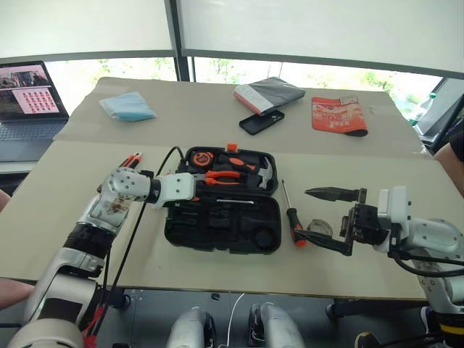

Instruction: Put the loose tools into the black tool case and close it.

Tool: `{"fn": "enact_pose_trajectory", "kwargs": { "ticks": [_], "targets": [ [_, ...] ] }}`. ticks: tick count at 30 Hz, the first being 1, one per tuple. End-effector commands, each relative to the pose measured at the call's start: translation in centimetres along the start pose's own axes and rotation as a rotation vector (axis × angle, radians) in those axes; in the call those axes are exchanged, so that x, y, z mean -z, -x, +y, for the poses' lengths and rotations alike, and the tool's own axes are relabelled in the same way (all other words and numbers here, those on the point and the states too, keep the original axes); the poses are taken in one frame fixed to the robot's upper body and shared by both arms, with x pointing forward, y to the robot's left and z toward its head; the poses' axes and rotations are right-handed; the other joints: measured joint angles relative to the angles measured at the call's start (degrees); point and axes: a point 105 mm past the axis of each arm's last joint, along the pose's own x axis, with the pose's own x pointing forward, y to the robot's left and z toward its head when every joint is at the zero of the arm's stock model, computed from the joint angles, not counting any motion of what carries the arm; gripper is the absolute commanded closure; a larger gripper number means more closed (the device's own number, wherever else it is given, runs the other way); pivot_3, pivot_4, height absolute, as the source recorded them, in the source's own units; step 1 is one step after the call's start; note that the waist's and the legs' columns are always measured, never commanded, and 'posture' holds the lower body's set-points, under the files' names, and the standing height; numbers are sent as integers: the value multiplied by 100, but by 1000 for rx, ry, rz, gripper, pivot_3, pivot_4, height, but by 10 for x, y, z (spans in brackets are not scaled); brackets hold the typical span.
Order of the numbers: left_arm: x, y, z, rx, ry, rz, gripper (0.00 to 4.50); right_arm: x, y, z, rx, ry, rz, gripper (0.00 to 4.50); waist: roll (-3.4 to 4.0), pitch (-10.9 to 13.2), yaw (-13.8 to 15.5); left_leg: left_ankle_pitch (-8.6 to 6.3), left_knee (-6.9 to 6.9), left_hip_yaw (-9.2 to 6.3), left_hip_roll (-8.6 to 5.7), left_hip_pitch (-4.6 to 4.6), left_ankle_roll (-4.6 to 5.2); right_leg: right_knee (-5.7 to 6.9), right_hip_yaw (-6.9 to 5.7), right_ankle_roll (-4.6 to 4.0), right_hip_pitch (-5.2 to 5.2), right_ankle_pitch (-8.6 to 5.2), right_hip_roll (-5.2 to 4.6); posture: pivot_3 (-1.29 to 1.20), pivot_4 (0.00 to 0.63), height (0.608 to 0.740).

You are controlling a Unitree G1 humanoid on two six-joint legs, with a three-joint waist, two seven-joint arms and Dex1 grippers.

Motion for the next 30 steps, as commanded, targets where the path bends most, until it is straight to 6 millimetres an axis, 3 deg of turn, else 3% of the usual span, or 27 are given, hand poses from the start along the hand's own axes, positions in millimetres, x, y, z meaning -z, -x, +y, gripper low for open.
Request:
{"fn": "enact_pose_trajectory", "kwargs": {
  "ticks": [1, 7, 8, 11, 15, 18, 22, 28, 30],
  "targets": [
    [-4, 0, 6, -14, -56, 5, 3624, -7, 0, 1, 29, 12, -16, 0, 0, 0, 0, -1, 4, 0, 0, -2, 2, 0, 1, 3, 0, 2, -6, 0, 150, 740],
    [-6, -4, 6, -30, -35, -13, 3624, -5, 1, 10, 42, -10, -7, 0, 0, 0, 7, -3, 9, -1, -1, -9, 5, -1, -1, 6, -1, 3, -7, 0, 150, 740],
    [-7, -5, 5, -32, -33, -27, 3123, -5, 1, 10, 42, -13, -8, 0, 0, 0, 6, -3, 11, -1, -1, -11, 5, -1, -1, 7, -2, 4, -7, 0, 150, 740],
    [-11, -7, 4, -32, -27, -54, 2255, -6, 0, 12, 43, -18, -7, 0, 0, 0, 5, -4, 13, -1, 0, -11, 6, 0, 0, 9, -1, 5, -7, 0, 150, 740],
    [-25, -3, 24, -169, 22, -167, 930, -5, 1, 14, 50, -28, 0, 0, 0, 0, 38, -4, 14, -3, -1, -12, 7, -1, -2, 9, -1, 5, -7, 0, 150, 740],
    [-35, 6, 24, -180, 143, -298, 930, -3, 2, 16, 60, -39, 8, 0, 0, 0, 26, -6, 22, -7, -1, -21, 10, -2, -4, 12, -2, 7, -7, 0, 150, 740],
    [-29, 5, 23, -227, 238, -328, 2024, -1, 3, 21, 71, -60, 5, 0, 0, 0, -4, -6, 24, -7, 0, -18, 10, 0, -3, 15, -1, 6, -7, 0, 150, 740],
    [-15, -17, 16, -248, 279, -267, 4328, 1, 2, 22, 102, -73, -2, 0, 0, 0, 2, -5, 26, -8, -2, -16, 8, 1, -2, 23, 3, 11, -2, 0, 150, 740],
    [-12, -27, 6, -197, 282, -243, 4431, 2, 2, 22, 107, -75, 1, 0, 0, 0, 2, -6, 26, -8, -2, -16, 10, 0, -2, 23, 2, 11, -1, 0, 150, 740]
  ]
}}
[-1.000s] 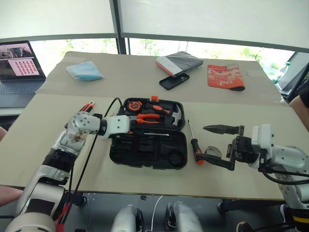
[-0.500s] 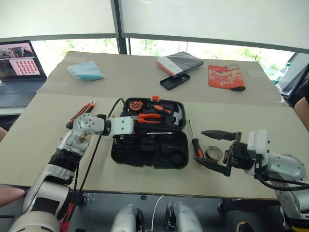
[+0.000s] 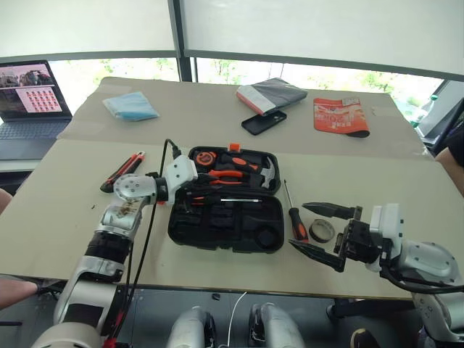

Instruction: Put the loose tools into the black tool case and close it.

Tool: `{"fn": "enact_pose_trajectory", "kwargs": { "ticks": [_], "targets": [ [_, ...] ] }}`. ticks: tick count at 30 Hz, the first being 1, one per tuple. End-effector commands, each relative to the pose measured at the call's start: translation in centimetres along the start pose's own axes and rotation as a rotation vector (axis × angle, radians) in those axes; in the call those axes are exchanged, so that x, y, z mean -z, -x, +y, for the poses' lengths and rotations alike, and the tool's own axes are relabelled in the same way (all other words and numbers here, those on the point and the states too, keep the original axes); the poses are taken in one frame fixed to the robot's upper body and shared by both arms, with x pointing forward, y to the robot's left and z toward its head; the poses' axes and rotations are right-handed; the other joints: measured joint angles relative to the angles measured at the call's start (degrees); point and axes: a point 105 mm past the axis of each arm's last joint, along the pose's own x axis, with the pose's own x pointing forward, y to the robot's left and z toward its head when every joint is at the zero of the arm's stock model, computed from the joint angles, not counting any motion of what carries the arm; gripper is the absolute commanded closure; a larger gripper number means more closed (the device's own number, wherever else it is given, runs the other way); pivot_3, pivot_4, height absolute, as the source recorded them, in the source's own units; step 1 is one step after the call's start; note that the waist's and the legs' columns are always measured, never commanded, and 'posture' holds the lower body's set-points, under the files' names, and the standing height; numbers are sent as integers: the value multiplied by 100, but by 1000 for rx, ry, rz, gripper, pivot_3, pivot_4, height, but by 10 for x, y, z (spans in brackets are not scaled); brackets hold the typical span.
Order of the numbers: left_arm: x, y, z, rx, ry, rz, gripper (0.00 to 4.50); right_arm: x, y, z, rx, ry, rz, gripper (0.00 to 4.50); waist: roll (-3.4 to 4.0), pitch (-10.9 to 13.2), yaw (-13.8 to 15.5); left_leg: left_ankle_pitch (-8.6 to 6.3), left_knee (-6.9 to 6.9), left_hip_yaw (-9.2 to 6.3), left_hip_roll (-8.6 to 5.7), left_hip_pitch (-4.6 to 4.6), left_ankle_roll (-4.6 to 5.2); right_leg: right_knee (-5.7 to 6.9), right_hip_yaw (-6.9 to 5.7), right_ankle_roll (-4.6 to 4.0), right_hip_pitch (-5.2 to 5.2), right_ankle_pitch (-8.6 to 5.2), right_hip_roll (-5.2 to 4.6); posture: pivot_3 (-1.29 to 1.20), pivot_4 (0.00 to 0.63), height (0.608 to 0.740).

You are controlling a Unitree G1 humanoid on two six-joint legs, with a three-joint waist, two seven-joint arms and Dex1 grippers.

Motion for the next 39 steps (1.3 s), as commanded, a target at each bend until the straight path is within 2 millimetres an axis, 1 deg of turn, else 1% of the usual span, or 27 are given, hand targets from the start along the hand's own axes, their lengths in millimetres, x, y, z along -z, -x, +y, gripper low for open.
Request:
{"fn": "enact_pose_trajectory", "kwargs": {
  "ticks": [1, 4, 6, 9, 12, 15, 16, 19, 20, 21, 22, 24, 25, 26, 27, 28, 30, 31, 32, 33, 34, 37, 38, 39],
  "targets": [
    [8, -8, -14, 55, -18, 33, 4431, -7, 2, 0, 18, 31, -12, 0, 0, 0, 0, 0, 0, 0, 0, -1, 0, -1, 0, 0, 0, 0, 1, 0, 150, 740],
    [25, -12, -32, 133, -47, 124, 4431, -6, 5, -4, 51, 31, -8, 0, 0, 0, 0, -1, 0, 0, 0, -2, 2, -2, -1, -1, -1, 0, 0, 0, 150, 740],
    [31, -14, -34, 124, -41, 147, 4431, -4, 9, -8, 81, 27, -8, 0, 4, -3, 3, -2, 0, 0, -1, 2, 3, -2, 0, -1, 4, 0, -3, 0, 150, 740],
    [36, -20, -37, 102, -19, 155, 4431, 5, 17, -9, 125, 17, 17, 0, 10, -11, 18, -7, -1, 0, -1, 6, 9, -4, 0, 0, 7, 0, -7, 0, 150, 740],
    [42, -25, -40, 101, -22, 200, 4431, 12, 19, -8, 145, 18, 36, 0, 24, -25, 47, -8, 0, 0, -2, 7, 12, -4, 1, 1, 9, 0, -7, 0, 150, 740],
    [42, -31, -44, 124, -20, 191, 4431, 15, 20, -6, 158, 8, 44, 0, 52, -53, 82, -16, 0, 0, -6, 18, 26, -5, 2, 2, 21, 0, -11, 0, 150, 740],
    [41, -33, -45, 134, -15, 184, 4431, 16, 21, -6, 163, 5, 48, 0, 65, -62, 98, -31, 0, 0, -8, 25, 50, -7, 3, 4, 26, 1, -13, 0, 150, 740],
    [27, -35, -41, 127, -3, 103, 4431, 18, 27, -4, 187, -36, 67, 0, 78, -70, 146, -44, 0, 0, -9, 43, 64, -15, 3, 7, 48, 1, -21, 0, 150, 740],
    [18, -32, -35, 114, 33, 48, 4204, 18, 33, -4, 218, -44, 71, 0, 80, -71, 161, -49, 0, 0, -8, 43, 63, -17, 2, 9, 49, 0, -26, 0, 150, 740],
    [7, -24, -30, 126, 75, -21, 3915, 19, 41, 0, 238, -70, 78, 0, 81, -71, 168, -51, 0, 0, -8, 40, 67, -17, 1, 12, 47, -3, -29, 0, 150, 740],
    [-2, -17, -27, 149, 101, -77, 3720, 20, 48, 3, 253, -73, 90, 0, 81, -72, 173, -51, 0, 0, -8, 35, 71, -18, 1, 15, 42, -4, -30, 0, 150, 740],
    [-14, -6, -23, 180, 128, -147, 3004, 21, 59, 11, 258, -69, 108, 0, 81, -72, 151, -43, 0, 0, -9, 14, 62, -16, 0, 23, 21, -8, -30, 0, 150, 740],
    [-18, -1, -21, 195, 135, -170, 2617, 22, 65, 14, 269, -58, 122, 0, 80, -71, 142, -26, 1, 1, -9, 1, 30, -16, 1, 23, 11, -8, -21, 0, 150, 740],
    [-23, 6, -19, 218, 143, -193, 2159, 24, 71, 16, 292, -61, 135, 0, 79, -70, 134, -26, 3, 1, -9, -10, 29, -16, 0, 24, 3, -8, -14, 0, 150, 740],
    [-27, 17, -18, 246, 162, -209, 1936, 30, 81, 21, 320, -70, 165, 0, 78, -70, 114, -23, 4, 1, -10, -10, 26, -16, 0, 24, 1, -8, -8, 0, 150, 740],
    [-29, 28, -18, 274, 182, -223, 1590, 35, 91, 25, 349, -74, 195, 0, 78, -70, 94, -20, 4, 2, -9, -9, 21, -17, 1, 25, 1, -9, -4, 0, 150, 740],
    [-33, 45, -17, 286, 170, -235, 780, 43, 109, 31, 411, -87, 241, 0, 79, -70, 66, -20, 3, 1, -5, -5, 17, -14, 1, 24, 2, -13, -4, 0, 150, 740],
    [-32, 52, -18, 293, 163, -228, 473, 46, 115, 32, 446, -92, 253, 0, 79, -70, 50, -20, 2, -1, -4, -3, 15, -13, 0, 24, 2, -13, -4, 0, 150, 740],
    [-28, 59, -19, 300, 161, -211, 73, 48, 121, 33, 477, -95, 269, 0, 82, -70, 32, -21, 1, -1, -4, 2, 15, -12, 3, 23, 4, -13, -4, 0, 150, 740],
    [-23, 70, -21, 297, 143, -203, 73, 50, 126, 35, 508, -102, 283, 0, 89, -75, 5, -30, 0, -2, -3, 6, 14, -12, 6, 20, 6, -15, -11, 0, 150, 740],
    [-17, 80, -23, 294, 145, -185, 73, 52, 131, 37, 536, -108, 303, 0, 96, -78, -13, -64, -1, -2, -3, 13, 18, -12, 13, -8, 9, -32, -27, 0, 150, 740],
    [-6, 97, -23, 244, 158, -166, 73, 54, 137, 36, 582, -126, 346, 0, 99, -76, -19, -75, -2, -1, 0, 24, 0, -11, 18, -11, 11, -34, -32, 0, 150, 740],
    [-4, 102, -24, 230, 162, -159, 73, 53, 136, 33, 602, -138, 366, 0, 99, -76, -17, -75, -3, -1, 1, 23, -2, -11, 18, -11, 9, -34, -32, 0, 150, 740],
    [-1, 107, -27, 221, 161, -151, 73, 48, 131, 27, 605, -148, 353, 0, 100, -76, -16, -75, -4, -1, 2, 23, -2, -11, 19, -12, 8, -34, -33, 0, 150, 740]
  ]
}}
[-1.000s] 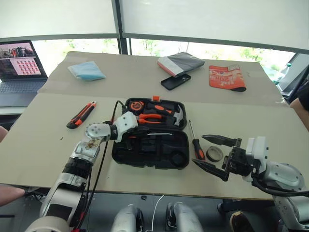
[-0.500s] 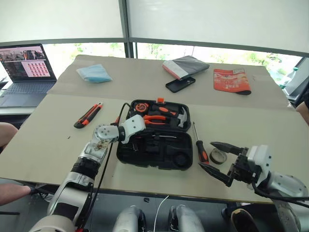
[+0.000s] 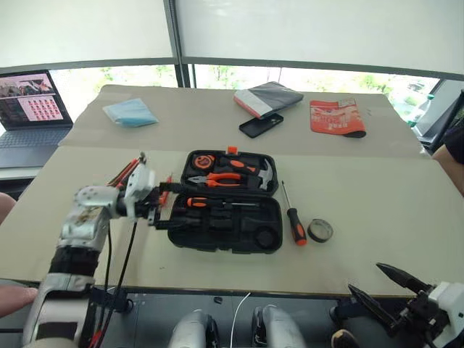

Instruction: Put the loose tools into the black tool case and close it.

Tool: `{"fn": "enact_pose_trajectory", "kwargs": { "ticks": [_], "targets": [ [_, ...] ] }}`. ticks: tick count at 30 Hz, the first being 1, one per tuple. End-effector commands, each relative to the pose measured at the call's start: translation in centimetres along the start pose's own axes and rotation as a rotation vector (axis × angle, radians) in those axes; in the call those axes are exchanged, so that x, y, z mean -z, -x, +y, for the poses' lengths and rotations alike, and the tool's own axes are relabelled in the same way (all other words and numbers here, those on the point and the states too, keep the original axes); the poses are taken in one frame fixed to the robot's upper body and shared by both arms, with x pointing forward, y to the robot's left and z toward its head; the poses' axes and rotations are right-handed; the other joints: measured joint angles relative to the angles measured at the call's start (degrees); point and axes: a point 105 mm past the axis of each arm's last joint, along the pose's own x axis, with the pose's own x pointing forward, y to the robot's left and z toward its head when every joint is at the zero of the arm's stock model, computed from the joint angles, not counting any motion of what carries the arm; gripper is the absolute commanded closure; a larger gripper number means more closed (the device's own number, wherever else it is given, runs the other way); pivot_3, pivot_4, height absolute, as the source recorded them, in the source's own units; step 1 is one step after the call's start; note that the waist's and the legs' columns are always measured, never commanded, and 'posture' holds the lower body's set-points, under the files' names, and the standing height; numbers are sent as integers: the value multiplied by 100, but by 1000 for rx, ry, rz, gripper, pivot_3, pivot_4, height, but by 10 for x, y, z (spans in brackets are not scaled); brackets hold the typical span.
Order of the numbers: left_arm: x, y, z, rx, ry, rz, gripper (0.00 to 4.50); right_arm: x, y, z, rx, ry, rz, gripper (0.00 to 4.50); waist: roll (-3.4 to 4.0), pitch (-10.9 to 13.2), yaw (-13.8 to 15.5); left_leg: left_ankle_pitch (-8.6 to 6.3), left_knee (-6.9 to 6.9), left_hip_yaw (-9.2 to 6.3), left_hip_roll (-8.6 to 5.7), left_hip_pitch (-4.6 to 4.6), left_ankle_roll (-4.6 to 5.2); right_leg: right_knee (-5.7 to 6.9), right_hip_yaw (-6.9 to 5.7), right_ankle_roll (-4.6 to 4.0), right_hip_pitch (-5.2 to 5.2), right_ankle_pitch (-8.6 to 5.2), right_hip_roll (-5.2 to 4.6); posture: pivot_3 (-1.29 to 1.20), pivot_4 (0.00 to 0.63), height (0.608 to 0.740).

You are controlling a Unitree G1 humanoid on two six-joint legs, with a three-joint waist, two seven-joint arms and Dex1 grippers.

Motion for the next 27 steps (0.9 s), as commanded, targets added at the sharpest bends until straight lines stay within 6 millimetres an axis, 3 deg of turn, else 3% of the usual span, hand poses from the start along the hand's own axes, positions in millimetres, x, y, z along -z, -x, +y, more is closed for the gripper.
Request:
{"fn": "enact_pose_trajectory", "kwargs": {
  "ticks": [1, 8, 15, 17, 20, 27],
  "targets": [
    [-10, 19, -3, -63, -71, -14, 73, -30, -10, -8, 26, 15, -26, 0, 1, 1, -6, 0, -2, 0, 0, 0, -1, 0, 3, 0, -3, 0, -1, 0, 150, 740],
    [-19, 11, -18, -34, -60, -58, 73, -73, -60, -1, -162, 7, -18, 0, 1, 2, 13, 1, -7, 1, -3, -1, -5, -4, 7, -2, -2, 0, -1, 0, 150, 740],
    [-25, 7, -22, -90, -83, -105, 73, -90, -121, 5, -222, 22, 248, 0, -5, 7, -43, 10, -8, 0, -4, -12, -3, -4, 6, -12, -10, 6, 4, 0, 150, 740],
    [-25, 6, -24, -93, -81, -106, 73, -91, -129, 6, -221, 39, 311, 0, -6, 7, -31, 32, -9, -3, -4, -15, 31, -4, 0, -12, -11, 7, 7, 0, 150, 740],
    [-26, 6, -26, -103, -79, -109, 73, -97, -145, 12, -229, 33, 348, 0, -5, 7, 12, 55, -12, -4, -3, -28, -2, -8, -10, -8, -18, 9, 8, 0, 150, 740],
    [-27, 5, -29, -117, -78, -110, 73, -90, -156, 10, -174, 57, 484, 0, -5, 7, 5, 51, -9, -3, -8, -51, 6, -23, -19, 19, -25, 24, 3, 0, 150, 740]
  ]
}}
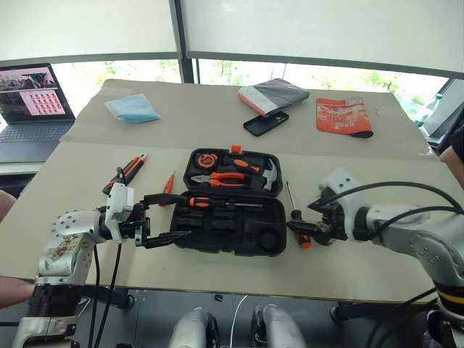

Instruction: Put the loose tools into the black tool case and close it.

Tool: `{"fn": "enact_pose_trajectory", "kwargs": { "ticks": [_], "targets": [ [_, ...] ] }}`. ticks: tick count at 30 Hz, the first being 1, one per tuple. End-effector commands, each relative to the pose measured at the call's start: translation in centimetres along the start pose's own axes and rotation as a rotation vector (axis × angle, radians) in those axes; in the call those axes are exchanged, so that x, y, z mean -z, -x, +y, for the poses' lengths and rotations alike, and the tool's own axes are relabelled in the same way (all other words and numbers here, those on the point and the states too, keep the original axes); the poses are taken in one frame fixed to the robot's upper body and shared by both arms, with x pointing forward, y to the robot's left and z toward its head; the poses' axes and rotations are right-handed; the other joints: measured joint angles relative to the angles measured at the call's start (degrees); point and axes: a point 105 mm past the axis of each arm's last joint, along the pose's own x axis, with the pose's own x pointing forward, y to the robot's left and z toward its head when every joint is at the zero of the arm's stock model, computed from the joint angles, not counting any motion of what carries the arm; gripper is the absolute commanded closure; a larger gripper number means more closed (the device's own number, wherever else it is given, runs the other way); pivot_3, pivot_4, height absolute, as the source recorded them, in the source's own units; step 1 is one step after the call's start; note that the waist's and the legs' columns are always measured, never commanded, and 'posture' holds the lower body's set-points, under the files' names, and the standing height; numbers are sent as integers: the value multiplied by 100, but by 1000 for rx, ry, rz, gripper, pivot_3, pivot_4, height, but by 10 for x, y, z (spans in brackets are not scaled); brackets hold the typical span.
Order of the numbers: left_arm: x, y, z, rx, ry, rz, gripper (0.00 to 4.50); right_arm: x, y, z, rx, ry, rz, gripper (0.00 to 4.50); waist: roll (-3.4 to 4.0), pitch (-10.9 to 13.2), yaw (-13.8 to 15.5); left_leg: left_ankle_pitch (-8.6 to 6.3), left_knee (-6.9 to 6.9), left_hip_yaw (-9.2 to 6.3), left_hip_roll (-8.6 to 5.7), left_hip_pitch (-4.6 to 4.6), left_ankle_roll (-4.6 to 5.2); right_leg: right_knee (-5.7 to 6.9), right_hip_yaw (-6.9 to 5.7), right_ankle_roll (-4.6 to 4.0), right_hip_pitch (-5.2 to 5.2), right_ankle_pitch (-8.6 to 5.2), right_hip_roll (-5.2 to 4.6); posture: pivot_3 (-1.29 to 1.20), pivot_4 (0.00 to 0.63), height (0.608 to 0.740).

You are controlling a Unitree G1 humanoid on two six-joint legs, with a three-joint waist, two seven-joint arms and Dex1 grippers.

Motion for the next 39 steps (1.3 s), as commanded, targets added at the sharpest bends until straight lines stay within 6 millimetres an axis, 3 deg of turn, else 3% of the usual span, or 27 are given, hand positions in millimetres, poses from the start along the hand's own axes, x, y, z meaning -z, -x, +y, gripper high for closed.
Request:
{"fn": "enact_pose_trajectory", "kwargs": {
  "ticks": [1, 8, 9, 15, 18, 20, 25, 28, 31, 33, 35, 39],
  "targets": [
    [-9, 0, -2, -6, -35, -15, 73, 3, -2, -9, 74, 8, 66, 0, 0, 0, -6, 0, 0, 1, 0, 1, 0, 0, 1, 1, 0, 0, 0, 0, 150, 740],
    [-9, -3, -3, -1, -34, -18, 73, 16, -8, -8, 54, -55, 131, 0, 0, 0, -13, 0, -1, 1, 2, 4, -12, 5, -2, 3, -1, -1, 1, 0, 150, 740],
    [-9, -4, -3, 0, -34, -20, 0, 17, -10, -7, 45, -71, 130, 520, 0, 0, -13, 1, -1, 1, 2, 6, -15, 7, -1, 3, 0, -1, 2, 0, 150, 740],
    [-10, -5, -3, 7, -36, -22, 0, 23, -24, -5, 38, -84, 135, 2436, 1, 0, -18, 1, -1, 1, 4, 10, -24, 12, 0, 3, 1, -1, 7, 0, 150, 740],
    [-9, -7, -4, 18, -39, -22, 0, 25, -30, -13, 81, -131, 136, 3312, -10, -6, -48, 1, -1, 1, 4, 14, -24, 11, 0, 3, 4, -1, 9, 0, 150, 740],
    [-10, -9, -4, 21, -42, -27, 0, 26, -28, -22, 116, -209, 114, 3543, -11, -7, -90, -6, 0, 3, 4, 16, -36, 10, 3, 4, 7, -1, 9, 0, 150, 740],
    [-19, -20, -12, 73, -36, -71, 0, 26, -12, -44, 241, -373, 6, 3572, -12, -7, -130, -11, -1, 2, 6, 19, -69, 15, 4, 7, 9, 5, 9, 0, 150, 740],
    [-24, -25, -12, 82, -45, -87, 0, 14, -2, -49, 265, -417, -117, 3572, -3, -2, -104, -12, -1, 2, 4, 15, -71, 17, 3, 7, 7, 5, 21, 0, 150, 740],
    [-26, -23, -7, 54, -48, -96, 0, -19, 15, -41, 189, -337, -325, 3572, 1, 0, -112, -12, -4, 5, 0, 9, -70, 17, 5, 8, -1, 5, 27, 0, 150, 740],
    [-25, -19, -2, 28, -49, -90, 0, -43, 26, -31, 118, -208, -446, 3572, 6, 3, -128, -11, -15, 5, 0, 10, -69, 14, 7, 7, -2, 5, 32, 0, 150, 740],
    [-23, -12, 4, -13, -50, -77, 0, -70, 31, -7, -24, 0, -544, 3572, 8, 5, -158, -7, -31, 7, -1, 18, -70, 8, 10, 6, -1, 3, 38, 0, 150, 740],
    [-15, 5, 13, -97, -53, -43, 0, -85, 7, 29, -221, 342, -468, 3572, 7, 7, -216, 21, -48, 18, 6, 38, -40, 4, 16, -1, -1, -2, 64, 0, 150, 740]
  ]
}}
